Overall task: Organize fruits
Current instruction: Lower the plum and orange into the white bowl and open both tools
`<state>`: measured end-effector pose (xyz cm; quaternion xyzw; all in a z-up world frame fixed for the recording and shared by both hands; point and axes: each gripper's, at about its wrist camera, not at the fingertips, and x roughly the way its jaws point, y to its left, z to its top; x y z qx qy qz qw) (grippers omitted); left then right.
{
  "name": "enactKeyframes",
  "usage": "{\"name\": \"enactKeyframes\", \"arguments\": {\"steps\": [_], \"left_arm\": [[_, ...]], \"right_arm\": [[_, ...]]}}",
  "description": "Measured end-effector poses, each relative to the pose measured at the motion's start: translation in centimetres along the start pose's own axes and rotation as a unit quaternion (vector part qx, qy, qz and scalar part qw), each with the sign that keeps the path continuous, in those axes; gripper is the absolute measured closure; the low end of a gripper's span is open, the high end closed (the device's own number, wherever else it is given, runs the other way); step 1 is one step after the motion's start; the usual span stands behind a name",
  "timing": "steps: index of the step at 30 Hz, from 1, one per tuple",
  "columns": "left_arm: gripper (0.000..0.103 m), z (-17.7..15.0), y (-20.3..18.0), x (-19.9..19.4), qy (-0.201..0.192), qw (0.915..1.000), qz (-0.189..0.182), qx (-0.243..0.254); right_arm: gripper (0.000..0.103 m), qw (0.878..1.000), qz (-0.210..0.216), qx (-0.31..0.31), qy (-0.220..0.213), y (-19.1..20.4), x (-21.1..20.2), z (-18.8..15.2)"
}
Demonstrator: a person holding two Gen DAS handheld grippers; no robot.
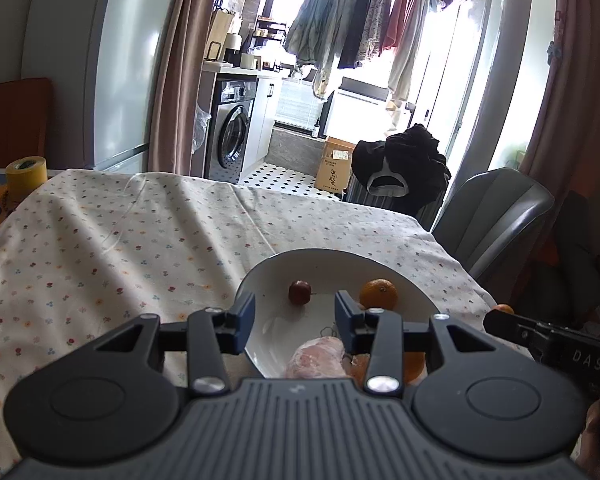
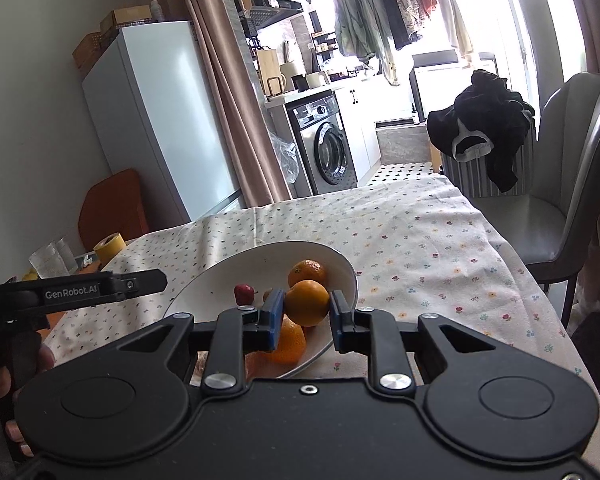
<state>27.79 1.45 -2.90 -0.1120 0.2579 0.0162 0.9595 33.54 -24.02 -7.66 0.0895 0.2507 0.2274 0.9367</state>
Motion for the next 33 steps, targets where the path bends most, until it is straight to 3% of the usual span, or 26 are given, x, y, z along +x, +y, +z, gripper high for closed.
{"name": "enactKeyframes", "arguments": {"steps": [11, 19, 25, 33], "left_arm": [[0.05, -1.1, 1.3, -2.0, -0.002, 0.9997, 0.017, -0.015], [0.022, -1.7, 1.6, -3.5, -0.008, 0.9994, 0.02, -0.026], [0.016, -2.0, 1.8, -4.7, -0.01, 0.9994, 0.012, -0.031], [0.01, -2.5, 2.2, -6.6, -0.019, 0.9989, 0.024, -0.036]], "right_arm": [[0.08, 1.0, 0.001, -0.007, 0.0, 0.8, 2.0, 1.2], [0.056, 1.0, 0.003, -0.009, 0.002, 1.7, 1.9, 1.0], [0.049, 1.0, 0.012, -0.001, 0.006, 2.1, 0.5, 0.6], [0.027, 1.0, 0.024, -0.013, -0.004, 3.4, -1.3, 0.2]]}}
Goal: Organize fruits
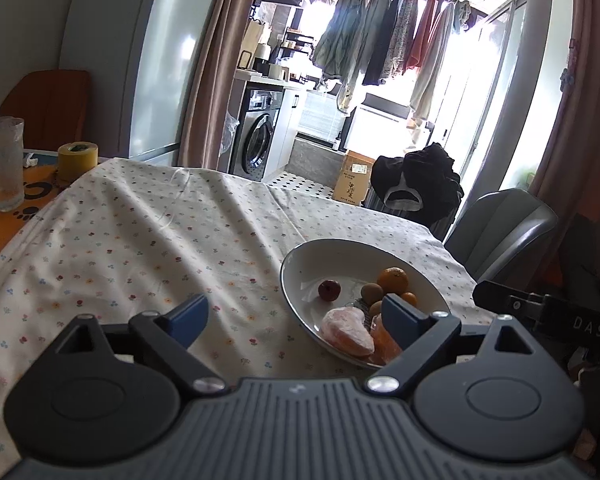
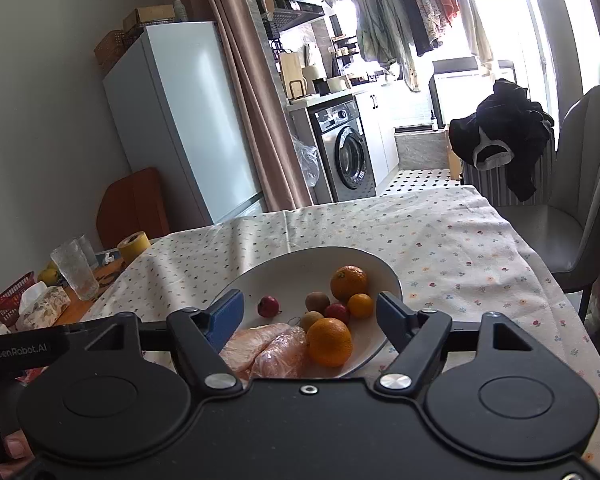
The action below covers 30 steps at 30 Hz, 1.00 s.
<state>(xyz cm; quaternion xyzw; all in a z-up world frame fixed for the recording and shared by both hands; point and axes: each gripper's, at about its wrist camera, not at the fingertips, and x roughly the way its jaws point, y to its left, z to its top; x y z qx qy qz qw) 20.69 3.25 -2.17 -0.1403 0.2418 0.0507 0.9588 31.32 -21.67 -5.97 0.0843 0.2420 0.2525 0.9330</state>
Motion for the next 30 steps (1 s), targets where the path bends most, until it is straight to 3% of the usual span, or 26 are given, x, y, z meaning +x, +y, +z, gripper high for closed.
{"name": "enactKeyframes", "arguments": {"steps": [6, 24, 30], "left_arm": [[0.01, -0.5, 0.7, -1.1, 0.002, 1.0, 0.005, -0.008], [0.005, -1.5, 0.4, -4.7, 0.005, 1.0, 0.005, -0.001], [0.005, -2.1, 0.1, -5.9, 0.01, 0.9999, 0.005, 0.004]], "right_arm": [[0.015, 1.0, 0.008, -0.004, -0.005, 1.1, -1.0, -0.1], [0.001, 1.0, 0.024, -0.018, -0.002, 3.0, -4.1, -0.9], [0.0, 0.999, 0.027, -0.018, -0.003, 2.9, -5.6, -1.3]]}}
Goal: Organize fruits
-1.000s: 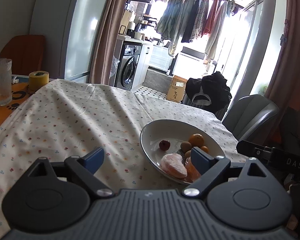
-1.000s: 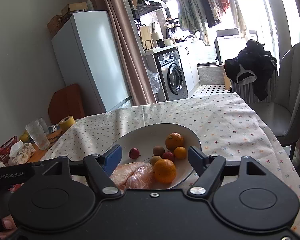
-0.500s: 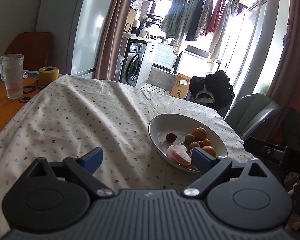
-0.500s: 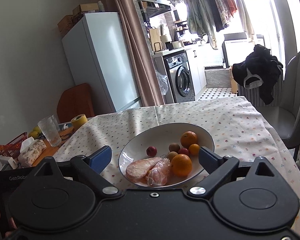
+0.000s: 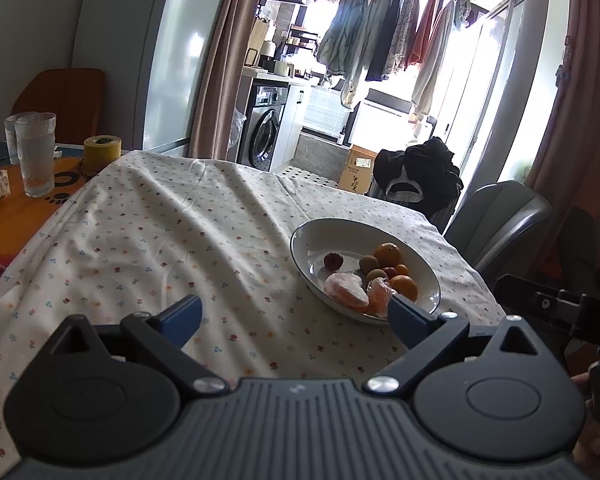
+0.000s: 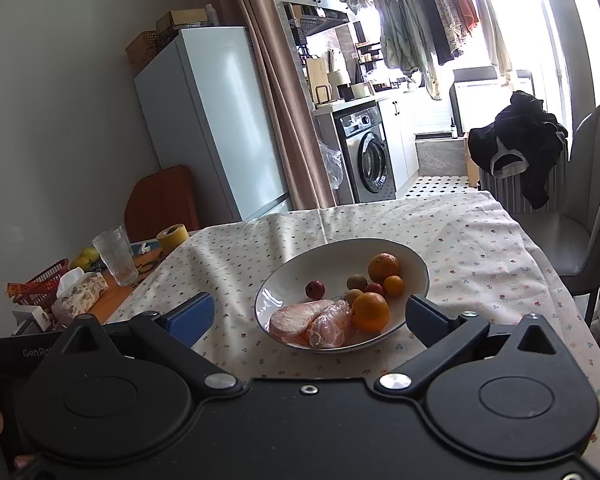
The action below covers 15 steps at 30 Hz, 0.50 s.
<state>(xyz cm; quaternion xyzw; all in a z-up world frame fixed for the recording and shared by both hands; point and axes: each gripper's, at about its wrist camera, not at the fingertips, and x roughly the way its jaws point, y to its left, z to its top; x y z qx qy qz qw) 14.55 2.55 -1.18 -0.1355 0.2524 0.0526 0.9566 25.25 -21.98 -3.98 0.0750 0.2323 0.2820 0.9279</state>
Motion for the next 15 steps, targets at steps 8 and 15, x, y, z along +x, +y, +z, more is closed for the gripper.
{"name": "enactKeyframes", "arguments": {"steps": [8, 15], "left_arm": [[0.004, -1.2, -0.1, -1.4, 0.014, 0.9998, 0.007, 0.011], [0.003, -1.4, -0.2, -3.0, 0.009, 0.9998, 0.007, 0.017]], "right_arm": [[0.0, 1.0, 0.002, 0.0, 0.01, 0.0, -1.6, -0.7], [0.0, 1.0, 0.009, 0.008, 0.026, 0.3, -2.9, -1.2]]}}
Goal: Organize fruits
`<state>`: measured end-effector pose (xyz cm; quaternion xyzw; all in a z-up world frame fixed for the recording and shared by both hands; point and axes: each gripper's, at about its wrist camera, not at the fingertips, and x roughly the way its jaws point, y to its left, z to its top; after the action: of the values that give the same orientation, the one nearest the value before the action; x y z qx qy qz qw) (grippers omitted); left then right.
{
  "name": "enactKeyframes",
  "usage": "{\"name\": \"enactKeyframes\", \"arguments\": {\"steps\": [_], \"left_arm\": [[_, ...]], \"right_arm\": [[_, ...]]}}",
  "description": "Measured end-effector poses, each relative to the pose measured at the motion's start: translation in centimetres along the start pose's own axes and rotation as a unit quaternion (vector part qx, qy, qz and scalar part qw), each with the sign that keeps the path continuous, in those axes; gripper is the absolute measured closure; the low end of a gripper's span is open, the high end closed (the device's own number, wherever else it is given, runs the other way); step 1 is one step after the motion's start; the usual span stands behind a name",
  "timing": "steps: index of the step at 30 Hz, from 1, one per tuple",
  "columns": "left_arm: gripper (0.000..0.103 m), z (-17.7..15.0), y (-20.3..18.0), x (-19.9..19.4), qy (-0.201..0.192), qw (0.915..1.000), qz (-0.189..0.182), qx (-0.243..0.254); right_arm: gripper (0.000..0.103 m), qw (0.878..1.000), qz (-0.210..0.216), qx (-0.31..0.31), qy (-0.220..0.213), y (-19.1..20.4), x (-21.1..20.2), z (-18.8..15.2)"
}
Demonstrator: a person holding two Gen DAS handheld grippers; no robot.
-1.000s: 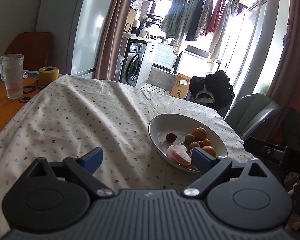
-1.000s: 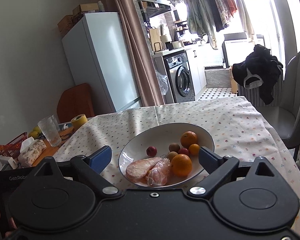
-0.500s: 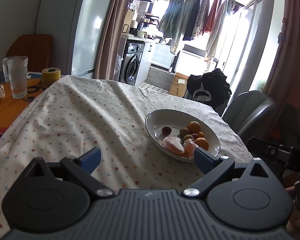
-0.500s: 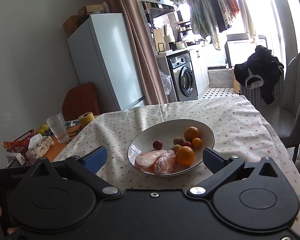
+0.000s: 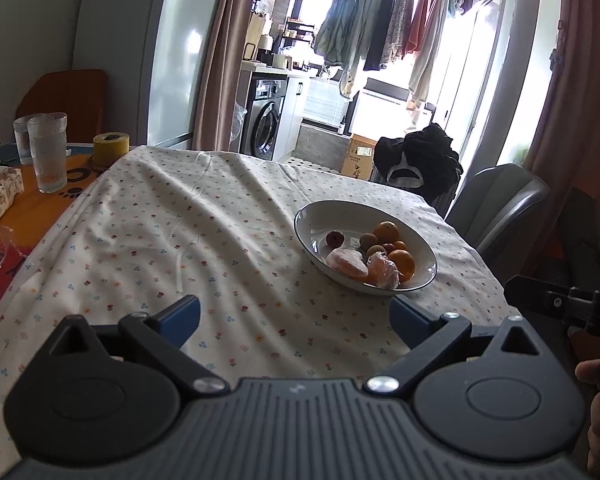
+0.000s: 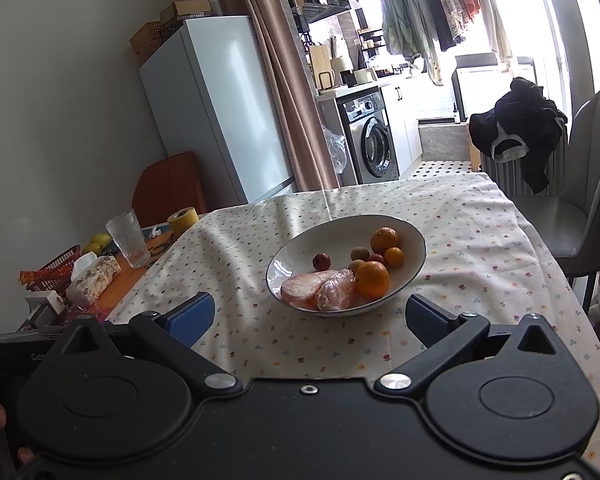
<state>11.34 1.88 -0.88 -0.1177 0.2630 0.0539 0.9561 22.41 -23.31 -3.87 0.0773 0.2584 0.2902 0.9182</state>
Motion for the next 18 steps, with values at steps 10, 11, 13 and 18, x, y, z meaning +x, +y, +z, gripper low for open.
{"name": "enactKeyframes", "arguments": {"steps": [10, 11, 13, 18], "left_arm": [[0.0, 0.0, -0.4, -0.5, 0.001, 1.0, -0.006, 0.002], [0.0, 0.0, -0.4, -0.5, 0.002, 1.0, -0.004, 0.004], [0.0, 0.0, -0.4, -0.7, 0.002, 1.0, -0.002, 0.006], [0.0, -0.2, -0.4, -0.7, 0.006, 0.9999, -0.006, 0.014]], "right_arm": [[0.0, 0.999, 0.011, 0.021, 0.024, -0.1, -1.6, -1.5], [0.0, 0.999, 0.011, 0.021, 0.027, -0.1, -1.6, -1.6], [0.0, 0.999, 0.009, 0.016, 0.029, 0.2, -1.7, -1.6], [0.0, 1.0, 0.006, 0.004, 0.027, 0.7, -2.1, -1.5]]}}
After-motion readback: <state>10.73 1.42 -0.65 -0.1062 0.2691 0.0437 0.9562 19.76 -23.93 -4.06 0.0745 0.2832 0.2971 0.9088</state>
